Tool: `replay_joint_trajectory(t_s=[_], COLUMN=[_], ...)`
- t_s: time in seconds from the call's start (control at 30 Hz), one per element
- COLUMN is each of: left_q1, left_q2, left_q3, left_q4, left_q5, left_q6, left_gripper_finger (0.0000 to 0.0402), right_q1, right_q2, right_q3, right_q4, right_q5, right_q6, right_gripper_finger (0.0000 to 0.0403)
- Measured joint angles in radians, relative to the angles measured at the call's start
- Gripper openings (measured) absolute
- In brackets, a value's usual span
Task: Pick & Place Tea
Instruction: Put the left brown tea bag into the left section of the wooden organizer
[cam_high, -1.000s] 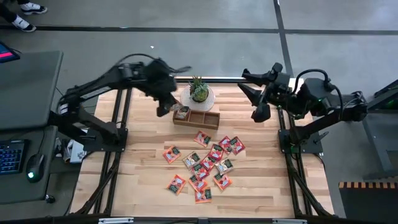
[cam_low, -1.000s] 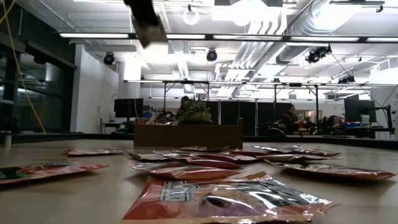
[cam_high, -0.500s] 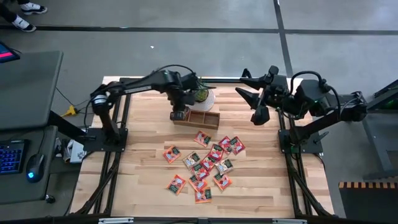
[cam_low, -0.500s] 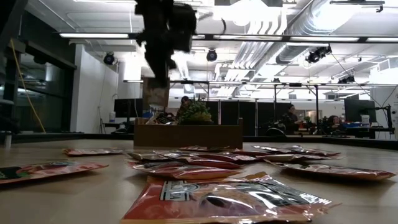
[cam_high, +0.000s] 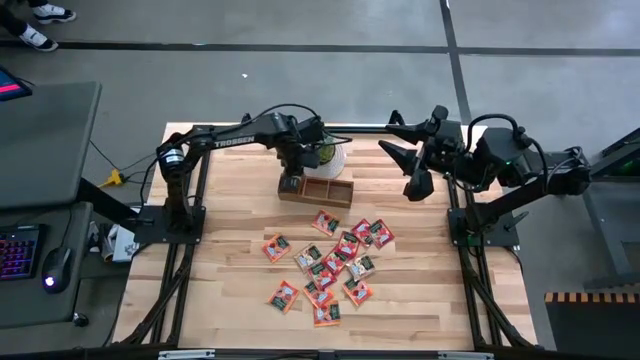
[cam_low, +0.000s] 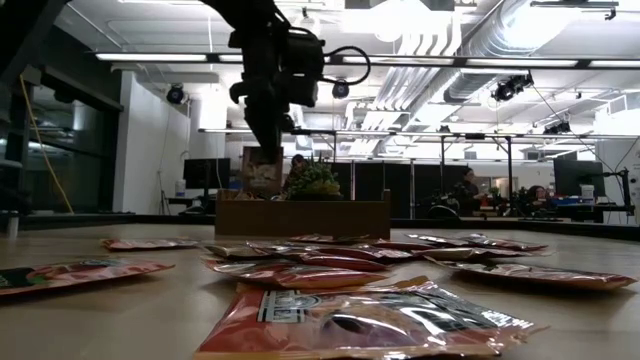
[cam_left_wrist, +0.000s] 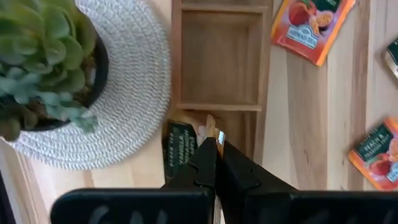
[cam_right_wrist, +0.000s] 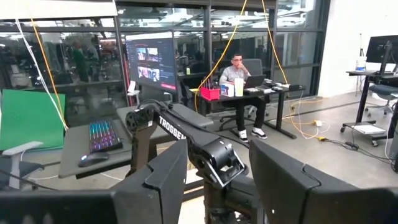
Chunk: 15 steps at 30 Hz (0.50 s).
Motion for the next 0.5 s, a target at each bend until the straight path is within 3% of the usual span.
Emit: replay_joint_trajectory(t_s=[0.5], left_q1=[-0.002], left_q2=[0.060], left_q3=[-0.002], left_q4=[-0.004], left_q5=[0.015], left_q6=[-0.010], left_gripper_finger=[0.0000], right_q1=[0.000], right_q2=[0.000], right_q3=[0.000], right_q4=[0.002], right_q5=[0.000], right_q6=[0.004], right_gripper_finger=[0.0169])
